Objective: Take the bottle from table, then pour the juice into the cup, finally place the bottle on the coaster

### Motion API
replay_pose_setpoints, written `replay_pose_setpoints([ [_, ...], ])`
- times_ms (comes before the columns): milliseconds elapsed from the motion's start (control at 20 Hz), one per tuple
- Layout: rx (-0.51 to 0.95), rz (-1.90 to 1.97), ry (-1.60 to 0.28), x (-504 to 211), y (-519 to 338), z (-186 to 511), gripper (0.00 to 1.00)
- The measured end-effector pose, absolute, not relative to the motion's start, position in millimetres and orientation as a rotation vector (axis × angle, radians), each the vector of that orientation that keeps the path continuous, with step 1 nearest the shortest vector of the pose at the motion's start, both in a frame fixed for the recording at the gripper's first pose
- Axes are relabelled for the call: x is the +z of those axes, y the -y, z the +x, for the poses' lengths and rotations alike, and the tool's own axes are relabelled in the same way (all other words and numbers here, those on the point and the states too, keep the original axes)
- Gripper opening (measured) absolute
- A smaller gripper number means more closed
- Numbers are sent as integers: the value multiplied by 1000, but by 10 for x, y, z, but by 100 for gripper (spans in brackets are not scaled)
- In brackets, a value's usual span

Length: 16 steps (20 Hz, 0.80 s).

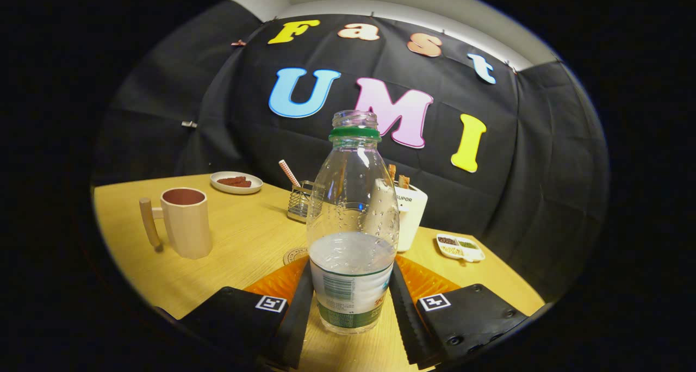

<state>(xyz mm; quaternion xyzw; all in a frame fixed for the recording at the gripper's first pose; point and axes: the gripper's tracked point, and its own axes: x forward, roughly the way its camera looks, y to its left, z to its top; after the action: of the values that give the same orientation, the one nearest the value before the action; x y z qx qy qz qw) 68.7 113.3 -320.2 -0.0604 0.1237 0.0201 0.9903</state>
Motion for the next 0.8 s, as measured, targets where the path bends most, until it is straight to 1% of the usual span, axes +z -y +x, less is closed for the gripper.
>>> replay_pose_setpoints([
  [50, 53, -157, -242, -3116, -1157, 700, 73],
  [100, 60, -191, -234, -3066, -1190, 726, 69],
  [450, 66, -470, -223, -2824, -1272, 950, 69],
  [800, 160, -715, -194, -2752, -1565, 1070, 69],
])
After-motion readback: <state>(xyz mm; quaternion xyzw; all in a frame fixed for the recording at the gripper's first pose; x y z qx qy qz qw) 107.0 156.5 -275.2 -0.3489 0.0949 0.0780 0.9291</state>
